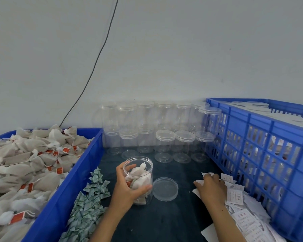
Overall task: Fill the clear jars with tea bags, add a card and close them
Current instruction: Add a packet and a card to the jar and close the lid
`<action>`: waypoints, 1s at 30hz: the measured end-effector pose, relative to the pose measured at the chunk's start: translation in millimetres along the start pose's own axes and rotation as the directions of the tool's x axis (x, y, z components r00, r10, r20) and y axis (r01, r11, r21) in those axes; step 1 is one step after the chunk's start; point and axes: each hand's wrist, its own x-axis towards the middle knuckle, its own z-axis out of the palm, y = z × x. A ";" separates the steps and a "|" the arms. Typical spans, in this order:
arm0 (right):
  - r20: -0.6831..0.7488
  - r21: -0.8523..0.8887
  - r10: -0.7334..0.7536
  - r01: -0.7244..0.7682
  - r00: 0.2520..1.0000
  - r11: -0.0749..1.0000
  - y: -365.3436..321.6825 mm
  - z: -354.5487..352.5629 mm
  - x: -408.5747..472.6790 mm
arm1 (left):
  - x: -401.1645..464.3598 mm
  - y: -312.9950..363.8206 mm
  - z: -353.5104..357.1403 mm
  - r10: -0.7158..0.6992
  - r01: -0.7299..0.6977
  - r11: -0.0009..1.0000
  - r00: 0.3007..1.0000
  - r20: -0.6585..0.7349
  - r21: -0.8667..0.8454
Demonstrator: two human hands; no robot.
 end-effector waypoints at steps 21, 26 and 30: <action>0.078 -0.124 -0.024 0.034 0.997 0.992 -1.3 5.6 3.2 | 2.6 -7.1 1.5 0.032 -0.032 0.999 0.999 -0.017 -0.001; 0.065 -0.104 -0.033 0.039 0.997 0.994 -1.8 6.2 3.3 | 1.3 -7.9 0.1 0.036 -0.035 0.999 0.999 -0.016 0.005; -0.040 -0.012 -0.046 0.045 0.998 0.999 -4.2 6.3 2.6 | 0.8 -7.5 -0.2 0.031 -0.031 0.999 0.999 -0.015 0.010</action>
